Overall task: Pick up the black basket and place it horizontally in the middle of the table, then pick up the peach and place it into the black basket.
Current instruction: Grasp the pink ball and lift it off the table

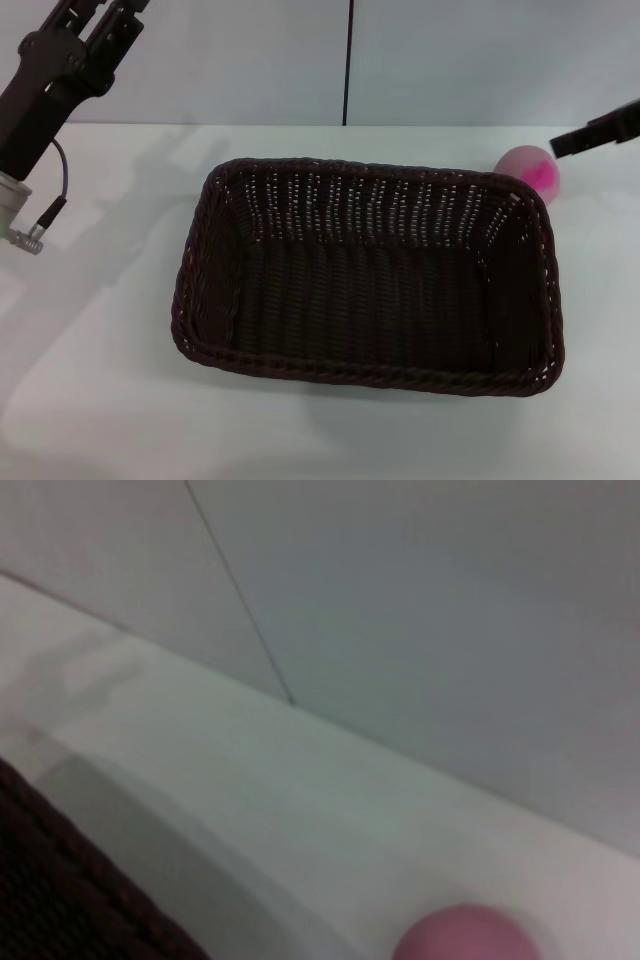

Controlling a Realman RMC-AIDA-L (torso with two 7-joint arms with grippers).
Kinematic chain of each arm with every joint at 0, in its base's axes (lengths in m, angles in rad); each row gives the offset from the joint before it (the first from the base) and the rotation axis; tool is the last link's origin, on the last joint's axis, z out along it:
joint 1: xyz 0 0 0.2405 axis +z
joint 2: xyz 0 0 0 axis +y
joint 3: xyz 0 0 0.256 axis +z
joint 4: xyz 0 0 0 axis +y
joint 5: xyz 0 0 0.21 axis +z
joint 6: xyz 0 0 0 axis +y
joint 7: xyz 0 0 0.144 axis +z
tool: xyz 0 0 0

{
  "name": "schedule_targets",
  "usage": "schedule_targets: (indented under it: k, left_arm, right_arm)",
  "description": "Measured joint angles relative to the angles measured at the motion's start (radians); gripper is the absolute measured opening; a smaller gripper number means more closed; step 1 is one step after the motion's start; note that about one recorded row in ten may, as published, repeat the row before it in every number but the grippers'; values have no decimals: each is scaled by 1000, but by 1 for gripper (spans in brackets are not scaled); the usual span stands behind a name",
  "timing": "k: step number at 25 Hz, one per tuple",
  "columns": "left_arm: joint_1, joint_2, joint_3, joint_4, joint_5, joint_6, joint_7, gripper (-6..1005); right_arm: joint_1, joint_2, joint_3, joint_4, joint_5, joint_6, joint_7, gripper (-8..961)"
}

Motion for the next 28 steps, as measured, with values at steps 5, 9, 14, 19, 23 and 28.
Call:
schedule_targets:
  k: [5, 9, 14, 19, 23, 28]
  left_arm:
    - [9, 0, 0, -10, -9, 2, -1, 601]
    - [9, 1, 0, -13, -9, 2, -1, 601]
    - [8, 1, 0, -25, -9, 8, -1, 601]
    - [1, 0, 0, -41, -9, 19, -1, 601]
    - [-1, 0, 3, -41, -8, 20, -2, 601]
    - [-1, 0, 2, -41, -8, 20, -2, 601]
  right_arm:
    - [6, 5, -42, 40, -9, 50, 0, 733]
    - [15, 6, -59, 83, -20, 96, 1, 731]
    - [27, 10, -60, 130, -51, 153, 1, 727]
    - [29, 21, -63, 156, -62, 211, -2, 642]
    - [30, 28, -86, 176, -62, 249, -5, 559]
    - [34, 33, -95, 173, -59, 257, -6, 394]
